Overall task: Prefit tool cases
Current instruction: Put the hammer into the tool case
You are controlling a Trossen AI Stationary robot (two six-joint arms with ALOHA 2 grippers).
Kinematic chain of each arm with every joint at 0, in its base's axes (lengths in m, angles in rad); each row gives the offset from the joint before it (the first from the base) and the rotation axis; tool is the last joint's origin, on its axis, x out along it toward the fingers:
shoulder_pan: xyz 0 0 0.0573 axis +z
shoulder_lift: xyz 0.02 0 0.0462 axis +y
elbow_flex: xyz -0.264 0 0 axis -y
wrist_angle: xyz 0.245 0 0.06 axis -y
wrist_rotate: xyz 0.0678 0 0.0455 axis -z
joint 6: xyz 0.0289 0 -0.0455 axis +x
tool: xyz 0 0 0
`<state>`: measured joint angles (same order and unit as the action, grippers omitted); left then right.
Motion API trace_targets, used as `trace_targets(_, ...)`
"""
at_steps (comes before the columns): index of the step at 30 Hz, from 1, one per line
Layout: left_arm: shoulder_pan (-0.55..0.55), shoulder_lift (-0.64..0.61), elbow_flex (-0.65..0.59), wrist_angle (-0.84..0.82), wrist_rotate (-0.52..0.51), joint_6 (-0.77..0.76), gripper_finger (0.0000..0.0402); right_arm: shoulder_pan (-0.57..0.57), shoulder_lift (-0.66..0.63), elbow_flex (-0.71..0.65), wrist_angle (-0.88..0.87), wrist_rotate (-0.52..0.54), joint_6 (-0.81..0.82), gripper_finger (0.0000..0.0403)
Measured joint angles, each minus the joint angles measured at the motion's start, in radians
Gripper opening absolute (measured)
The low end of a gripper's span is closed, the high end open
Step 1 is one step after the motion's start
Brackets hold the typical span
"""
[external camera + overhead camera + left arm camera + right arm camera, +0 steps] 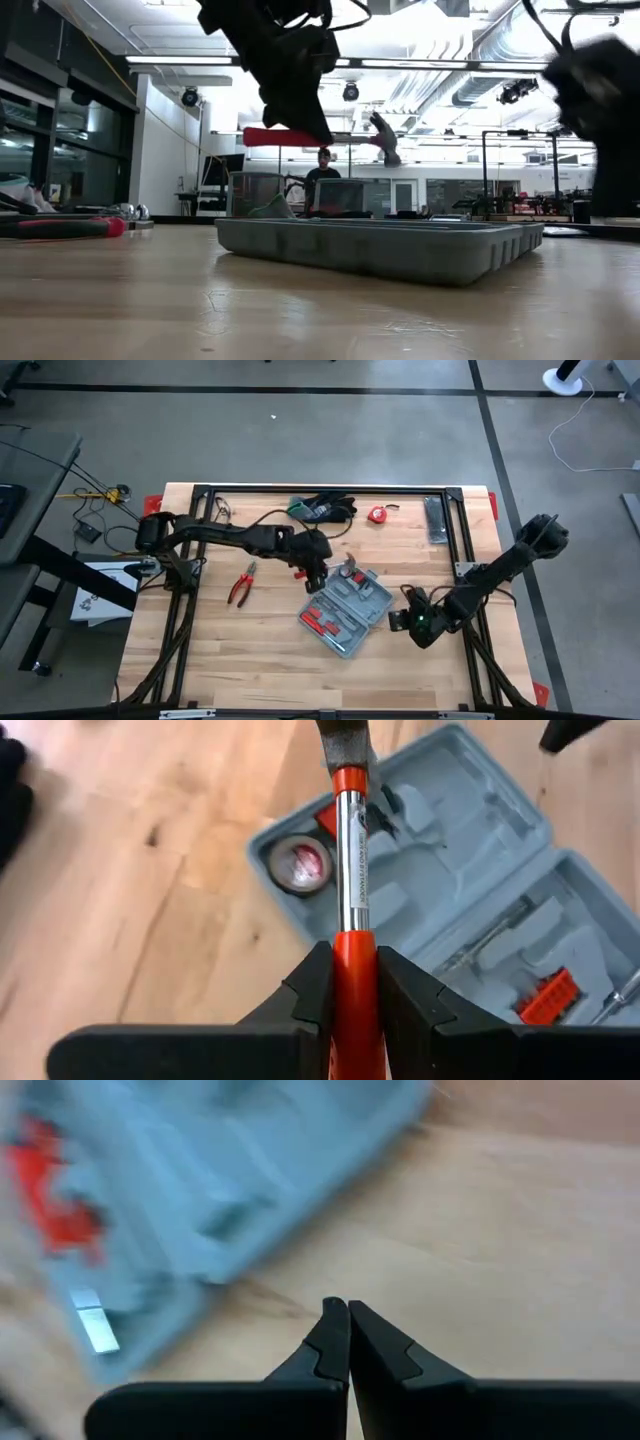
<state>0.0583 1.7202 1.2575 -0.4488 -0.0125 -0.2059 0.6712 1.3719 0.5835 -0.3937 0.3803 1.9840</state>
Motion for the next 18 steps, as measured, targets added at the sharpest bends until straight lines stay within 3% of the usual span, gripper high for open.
trace_targets(3, 0.018, -0.021, 0.000, 0.006, 0.007, 0.007, 0.0045, -0.002, 0.078, 0.000, 0.013, -0.048, 0.039, 0.0000)
trace_targets(10, 0.024, -0.083, 0.002, 0.009, 0.099, 0.060, 0.0044, -0.084, 0.172, 0.004, 0.103, -0.047, 0.042, 0.0000)
trace_targets(18, -0.027, -0.090, -0.006, -0.092, 0.108, 0.068, 0.0044, -0.234, 0.175, 0.002, 0.138, -0.046, -0.176, 0.0000)
